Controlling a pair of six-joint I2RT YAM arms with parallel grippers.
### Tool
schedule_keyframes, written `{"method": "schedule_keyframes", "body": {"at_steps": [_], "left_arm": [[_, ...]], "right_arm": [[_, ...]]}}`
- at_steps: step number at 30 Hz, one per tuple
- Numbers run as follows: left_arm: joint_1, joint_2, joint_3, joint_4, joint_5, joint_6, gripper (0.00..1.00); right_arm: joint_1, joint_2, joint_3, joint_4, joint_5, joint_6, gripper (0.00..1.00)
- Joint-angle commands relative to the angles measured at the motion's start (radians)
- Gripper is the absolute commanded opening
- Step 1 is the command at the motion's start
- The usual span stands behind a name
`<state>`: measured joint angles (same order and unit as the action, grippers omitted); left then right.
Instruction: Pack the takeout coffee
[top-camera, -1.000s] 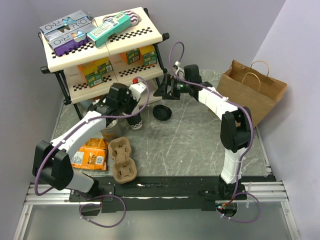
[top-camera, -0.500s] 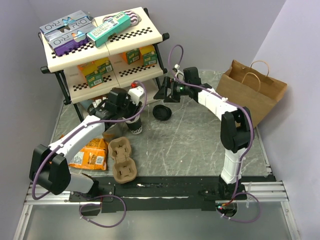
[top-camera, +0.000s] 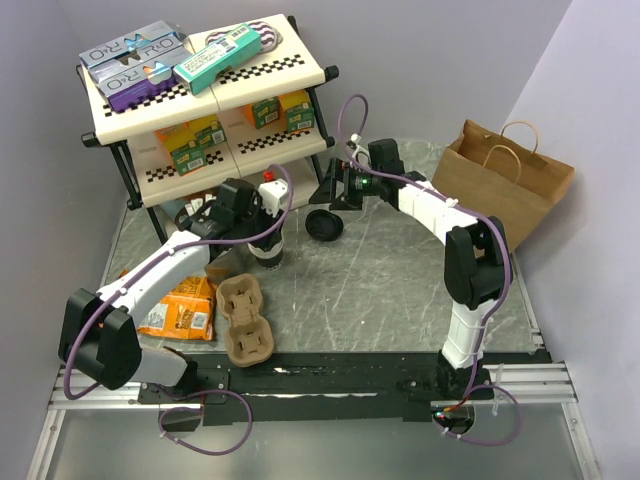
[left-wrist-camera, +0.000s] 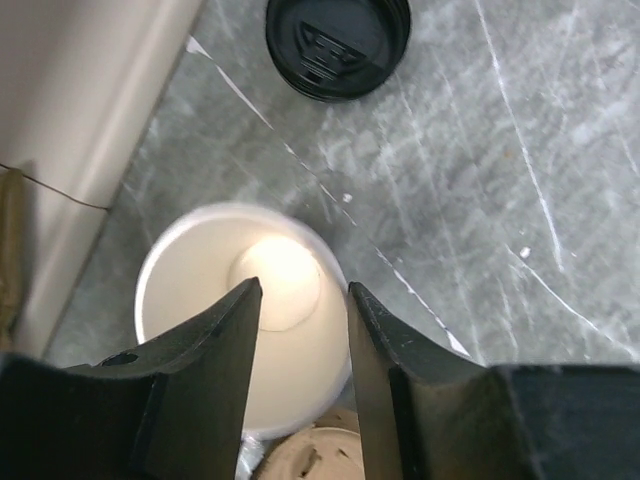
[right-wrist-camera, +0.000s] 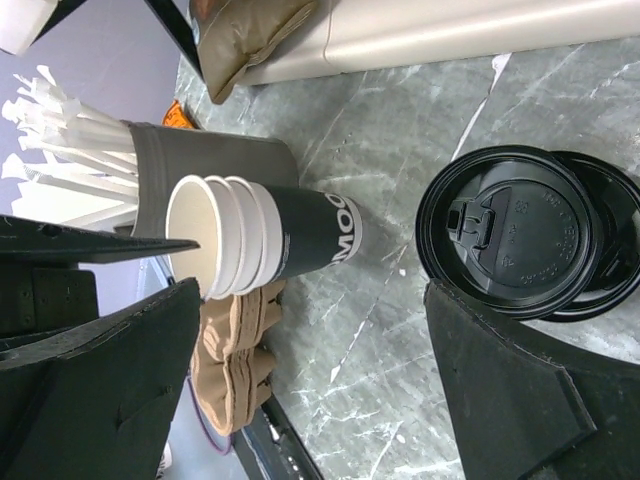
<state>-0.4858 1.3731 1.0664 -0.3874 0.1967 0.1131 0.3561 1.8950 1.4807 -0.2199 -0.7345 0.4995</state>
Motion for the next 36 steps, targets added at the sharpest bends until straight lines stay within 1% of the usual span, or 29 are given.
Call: {"method": "schedule_keyframes", "body": {"at_steps": [1,6,12,16,22,29,33,36], "left_arm": [[-0.004,-0.022,0.023,-0.033,0.052,-0.039,0.45],[-0.004,-0.031,0.032,-0.050,0.058,-0.049,0.44],[-0.004,-0.016,0.050,-0.094,0.046,-0.017,0.41],[-0.005,-0.008,0.059,-0.113,0.043,0.005,0.34],[-0.008,0.000,0.063,-0.116,0.041,0.025,0.29],[-0.028,0.026,0.089,-0.120,0.015,0.075,0.28],[-0.046,0.037,0.110,-0.136,-0.009,0.112,0.31],[-0.048,0.046,0.121,-0.149,-0.010,0.115,0.32]], "right_arm": [[-0.005,-0.060,-0.010,0.042,-0.008,-0.009,0.99],[-0.003,-0.060,-0.016,0.040,-0.016,-0.003,0.99],[0.009,-0.056,-0.036,0.050,-0.025,0.020,0.99],[0.020,-0.051,-0.031,0.048,-0.020,0.020,0.99],[0.064,-0.028,-0.027,0.037,-0.031,0.019,0.99],[0.115,0.019,-0.030,0.028,-0.048,0.036,0.98],[0.121,0.029,-0.036,0.039,-0.059,0.053,0.98],[0.119,0.030,-0.037,0.048,-0.059,0.060,0.98]]}}
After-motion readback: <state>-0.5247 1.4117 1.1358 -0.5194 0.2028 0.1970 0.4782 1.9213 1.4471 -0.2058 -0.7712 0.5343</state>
